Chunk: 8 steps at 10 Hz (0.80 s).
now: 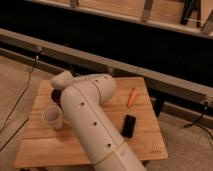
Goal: Wipe the white sponge on the table
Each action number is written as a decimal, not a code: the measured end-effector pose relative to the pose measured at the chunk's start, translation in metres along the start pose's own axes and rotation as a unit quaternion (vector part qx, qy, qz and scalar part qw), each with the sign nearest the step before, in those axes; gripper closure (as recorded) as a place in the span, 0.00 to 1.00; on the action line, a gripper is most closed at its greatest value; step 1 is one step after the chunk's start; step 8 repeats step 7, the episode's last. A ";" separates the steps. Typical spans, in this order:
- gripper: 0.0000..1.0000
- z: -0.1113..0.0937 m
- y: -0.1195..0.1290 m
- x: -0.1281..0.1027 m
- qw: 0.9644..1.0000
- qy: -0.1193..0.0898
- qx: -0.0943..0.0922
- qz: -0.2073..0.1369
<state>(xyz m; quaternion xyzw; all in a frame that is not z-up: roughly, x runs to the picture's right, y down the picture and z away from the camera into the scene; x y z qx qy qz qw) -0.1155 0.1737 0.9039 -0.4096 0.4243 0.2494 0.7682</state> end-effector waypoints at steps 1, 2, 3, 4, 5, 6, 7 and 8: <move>1.00 0.002 -0.005 0.001 1.000 0.003 0.001 0.005; 1.00 0.002 -0.011 0.003 1.000 0.005 0.002 0.011; 1.00 0.003 -0.014 0.004 1.000 0.006 0.003 0.014; 1.00 0.003 -0.014 0.004 1.000 0.006 0.003 0.015; 1.00 0.003 -0.015 0.005 1.000 0.007 0.003 0.015; 1.00 0.004 -0.015 0.005 1.000 0.007 0.003 0.015; 1.00 0.004 -0.015 0.005 1.000 0.007 0.004 0.016; 1.00 0.004 -0.015 0.005 1.000 0.007 0.004 0.016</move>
